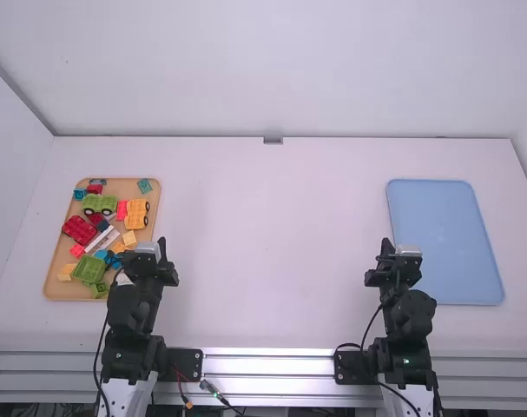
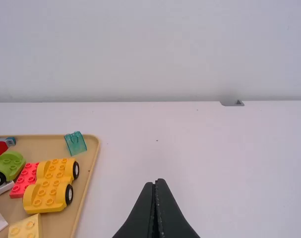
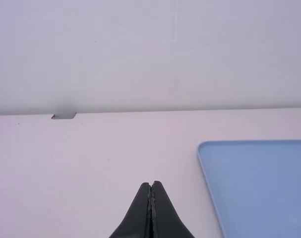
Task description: Assemble lego blocks to make yellow taxi
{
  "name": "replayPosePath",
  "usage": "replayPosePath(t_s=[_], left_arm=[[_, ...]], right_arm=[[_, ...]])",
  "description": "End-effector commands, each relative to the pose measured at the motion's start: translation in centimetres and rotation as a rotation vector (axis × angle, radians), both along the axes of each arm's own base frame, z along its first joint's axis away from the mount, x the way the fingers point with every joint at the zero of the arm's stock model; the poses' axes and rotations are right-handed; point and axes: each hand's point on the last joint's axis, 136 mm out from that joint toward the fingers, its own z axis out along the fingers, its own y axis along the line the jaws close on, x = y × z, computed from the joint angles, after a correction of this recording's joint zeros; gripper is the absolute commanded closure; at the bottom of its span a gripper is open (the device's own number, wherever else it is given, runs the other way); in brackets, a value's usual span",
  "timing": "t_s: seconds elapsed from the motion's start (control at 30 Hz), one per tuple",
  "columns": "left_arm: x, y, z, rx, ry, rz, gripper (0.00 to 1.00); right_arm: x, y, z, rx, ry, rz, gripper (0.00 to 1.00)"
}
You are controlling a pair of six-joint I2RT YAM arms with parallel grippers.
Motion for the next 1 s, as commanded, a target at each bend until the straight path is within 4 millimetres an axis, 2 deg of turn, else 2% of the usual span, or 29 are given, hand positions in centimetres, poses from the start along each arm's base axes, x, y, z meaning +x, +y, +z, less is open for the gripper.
replayPosePath(t_s=[0.0, 0.47, 0.73, 0.97], left_arm=[[0.0, 0.0, 0.0, 0.000, 0.000, 0.000, 1.00], [0.1, 0.3, 1.1, 0.004, 0.003, 0.020, 0.92], [0.3, 1.2, 2.5, 0.009, 0.019, 0.072, 0.82], [0.7, 2.1, 4.0, -0.016, 0.059, 0.133, 0.68]], right_arm=[[0.0, 0.0, 0.0, -0.002, 0.000, 0.001, 1.00], [0.2, 0.1, 1.4, 0.000, -0.005, 0.006, 0.92], [0.7, 0.5, 3.4, 0.004, 0.005, 0.024, 0.82], [1.9, 0.7, 5.5, 0.003, 0.026, 0.020, 0.68]])
